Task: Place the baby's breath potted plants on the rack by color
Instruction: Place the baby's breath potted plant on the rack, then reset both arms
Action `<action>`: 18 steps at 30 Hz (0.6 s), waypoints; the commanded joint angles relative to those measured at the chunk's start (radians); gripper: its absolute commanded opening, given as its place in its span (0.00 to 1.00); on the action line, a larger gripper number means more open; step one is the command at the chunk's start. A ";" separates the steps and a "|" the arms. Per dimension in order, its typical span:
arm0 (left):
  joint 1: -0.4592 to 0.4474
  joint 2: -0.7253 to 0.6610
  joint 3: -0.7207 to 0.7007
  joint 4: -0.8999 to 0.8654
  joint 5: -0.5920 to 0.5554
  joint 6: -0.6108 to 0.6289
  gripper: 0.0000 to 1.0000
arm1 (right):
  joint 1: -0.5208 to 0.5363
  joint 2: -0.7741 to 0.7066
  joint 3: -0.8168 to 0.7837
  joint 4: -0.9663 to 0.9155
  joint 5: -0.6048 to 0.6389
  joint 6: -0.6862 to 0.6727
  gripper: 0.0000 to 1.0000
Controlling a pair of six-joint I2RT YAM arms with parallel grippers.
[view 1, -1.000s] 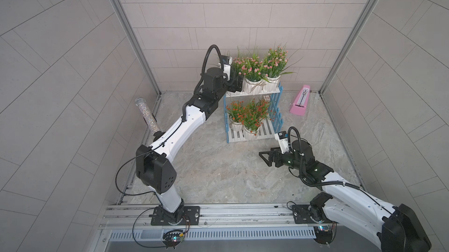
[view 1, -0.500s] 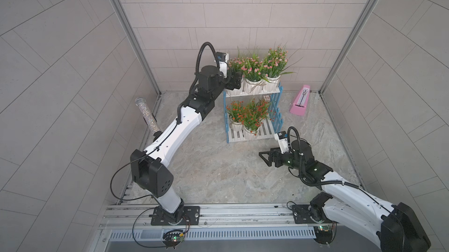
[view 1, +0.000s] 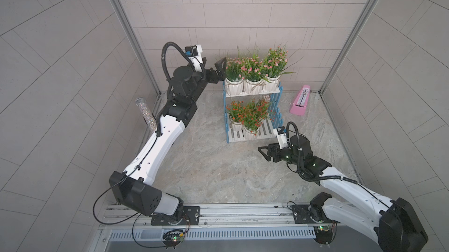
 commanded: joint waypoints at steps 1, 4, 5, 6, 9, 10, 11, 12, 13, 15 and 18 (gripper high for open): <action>0.034 -0.072 -0.062 0.032 -0.017 -0.071 1.00 | -0.004 0.023 0.056 0.041 0.018 0.050 0.83; 0.051 -0.121 -0.155 0.005 -0.058 -0.089 1.00 | -0.005 0.064 0.106 0.118 0.033 0.119 0.77; 0.054 -0.139 -0.192 -0.005 -0.078 -0.089 1.00 | -0.007 0.083 0.127 0.152 0.035 0.149 0.74; 0.054 -0.158 -0.228 -0.009 -0.093 -0.089 1.00 | -0.009 0.104 0.136 0.184 0.038 0.178 0.71; 0.055 -0.207 -0.335 -0.018 -0.136 -0.083 1.00 | -0.014 0.165 0.221 0.272 0.043 0.258 0.64; 0.055 -0.218 -0.356 -0.028 -0.146 -0.079 1.00 | -0.017 0.182 0.240 0.295 0.044 0.279 0.64; 0.055 -0.230 -0.384 -0.042 -0.156 -0.070 1.00 | -0.019 0.204 0.261 0.313 0.045 0.299 0.64; 0.055 -0.244 -0.407 -0.060 -0.174 -0.066 1.00 | -0.023 0.224 0.288 0.324 0.043 0.313 0.64; 0.055 -0.258 -0.428 -0.075 -0.189 -0.060 1.00 | -0.027 0.242 0.309 0.328 0.036 0.318 0.63; 0.055 -0.290 -0.481 -0.102 -0.210 -0.037 1.00 | -0.032 0.272 0.349 0.325 0.030 0.314 0.63; 0.055 -0.328 -0.543 -0.162 -0.242 0.007 1.00 | -0.058 0.292 0.365 0.316 0.018 0.295 0.64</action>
